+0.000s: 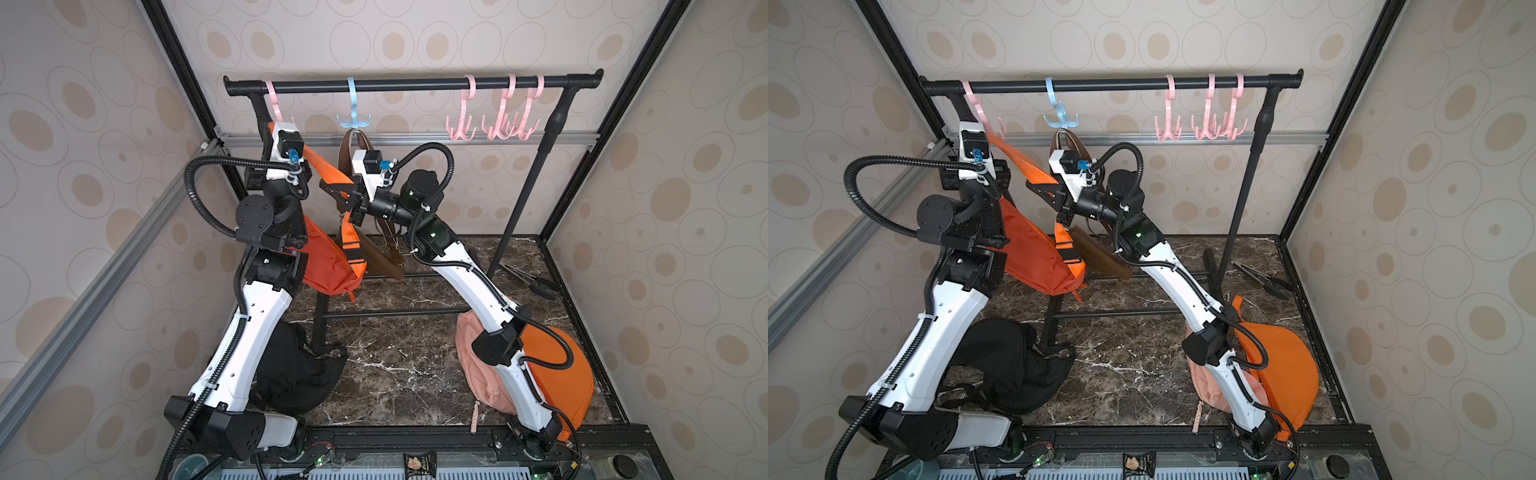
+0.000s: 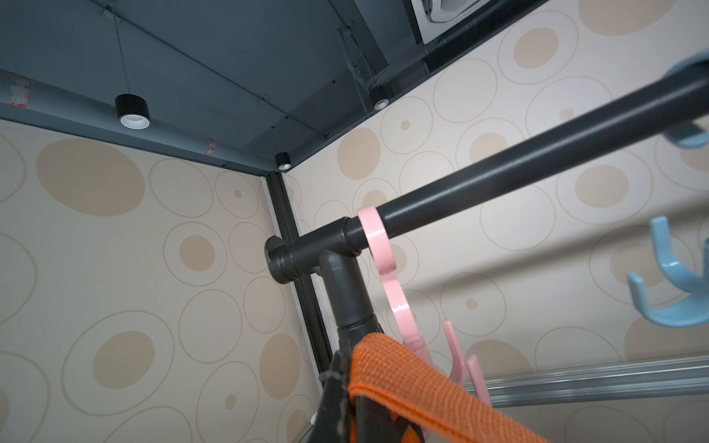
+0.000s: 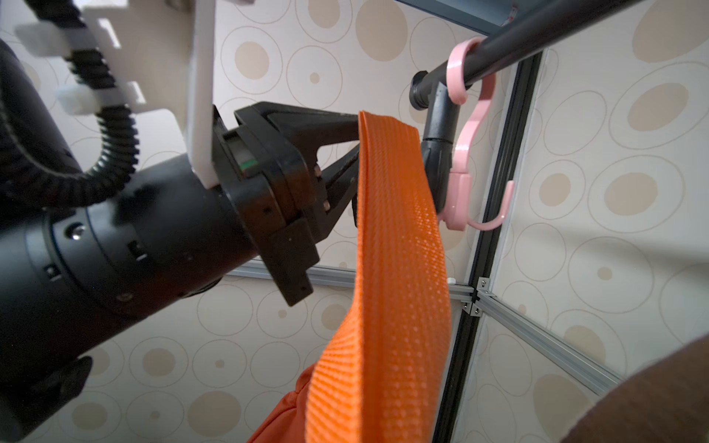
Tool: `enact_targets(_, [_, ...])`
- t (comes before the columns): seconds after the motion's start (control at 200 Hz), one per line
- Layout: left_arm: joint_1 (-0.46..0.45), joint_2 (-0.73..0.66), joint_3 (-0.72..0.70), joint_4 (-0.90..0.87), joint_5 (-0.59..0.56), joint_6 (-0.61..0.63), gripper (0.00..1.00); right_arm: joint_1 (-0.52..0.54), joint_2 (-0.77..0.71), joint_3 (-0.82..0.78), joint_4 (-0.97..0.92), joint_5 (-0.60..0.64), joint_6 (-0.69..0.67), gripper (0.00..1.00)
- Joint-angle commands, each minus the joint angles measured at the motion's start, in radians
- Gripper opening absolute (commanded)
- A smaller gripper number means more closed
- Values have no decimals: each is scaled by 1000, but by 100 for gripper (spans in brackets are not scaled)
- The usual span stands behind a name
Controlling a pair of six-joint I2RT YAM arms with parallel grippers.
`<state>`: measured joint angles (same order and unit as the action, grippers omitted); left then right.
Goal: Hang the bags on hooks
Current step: Hang the bag on the hook.
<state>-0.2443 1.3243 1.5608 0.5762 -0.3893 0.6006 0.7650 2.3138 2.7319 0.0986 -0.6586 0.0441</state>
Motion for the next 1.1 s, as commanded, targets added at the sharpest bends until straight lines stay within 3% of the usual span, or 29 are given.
enact_targets(0.0, [87, -177, -21, 413, -221, -76, 0, -37, -39, 35, 23, -94, 4, 0])
enact_targets(0.065, [88, -197, -24, 410, -218, -63, 0, -37, -27, 49, 39, -82, 4, 0])
enact_targets(0.22, [89, -168, -41, 509, -151, 124, 0, -40, 2, 98, 85, -19, -35, 0])
enact_targets(0.405, [89, -76, 1, 569, -76, 176, 0, -60, 10, 117, 145, 38, -51, 0])
enact_targets(0.605, [72, -23, 118, 225, 29, -45, 0, -96, -27, 114, 92, 31, -55, 0])
enact_targets(0.705, [10, -17, 164, 156, 59, -7, 0, -105, -101, 78, 62, -14, -32, 0])
enact_targets(0.775, [-18, -12, 237, 17, 76, -25, 0, -103, -156, 43, 53, -20, -15, 0])
enact_targets(0.865, [-63, -41, 234, -56, 95, -29, 0, -99, -215, 9, 27, -30, -3, 0])
enact_targets(1.095, [-188, 0, 299, -281, 110, 31, 0, -92, -332, -44, -64, 71, -21, 0])
